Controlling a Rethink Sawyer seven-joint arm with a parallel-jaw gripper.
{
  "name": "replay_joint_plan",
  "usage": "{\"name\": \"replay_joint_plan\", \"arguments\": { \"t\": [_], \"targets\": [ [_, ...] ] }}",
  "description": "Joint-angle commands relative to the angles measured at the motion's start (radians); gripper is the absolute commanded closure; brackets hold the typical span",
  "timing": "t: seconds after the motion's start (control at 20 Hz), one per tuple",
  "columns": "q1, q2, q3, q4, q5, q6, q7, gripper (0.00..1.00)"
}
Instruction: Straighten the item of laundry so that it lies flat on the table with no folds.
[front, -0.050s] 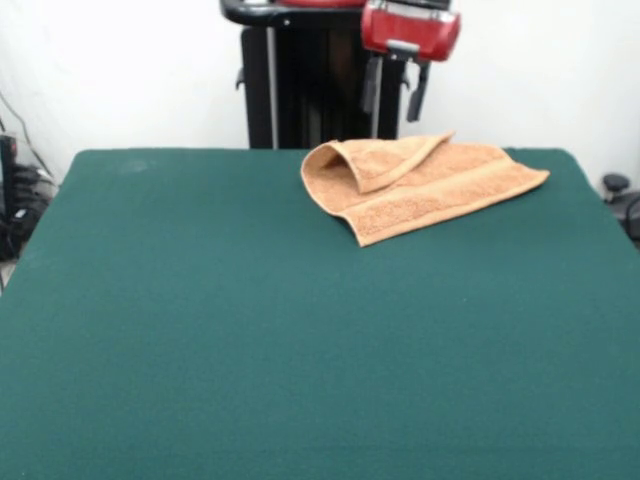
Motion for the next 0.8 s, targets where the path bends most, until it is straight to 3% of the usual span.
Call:
{"name": "replay_joint_plan", "arguments": {
  "t": [0.05,0.3,0.8],
  "targets": [
    [-0.025,0.107,0.104,-0.115,-0.038,0.091,0.048,0.00],
    [-0.038,0.188,0.118,-0.166,-0.045,0.061,0.051,0.00],
    [-0.051,0.249,0.153,-0.205,-0.065,0.074,0.058,0.00]
  ]
}}
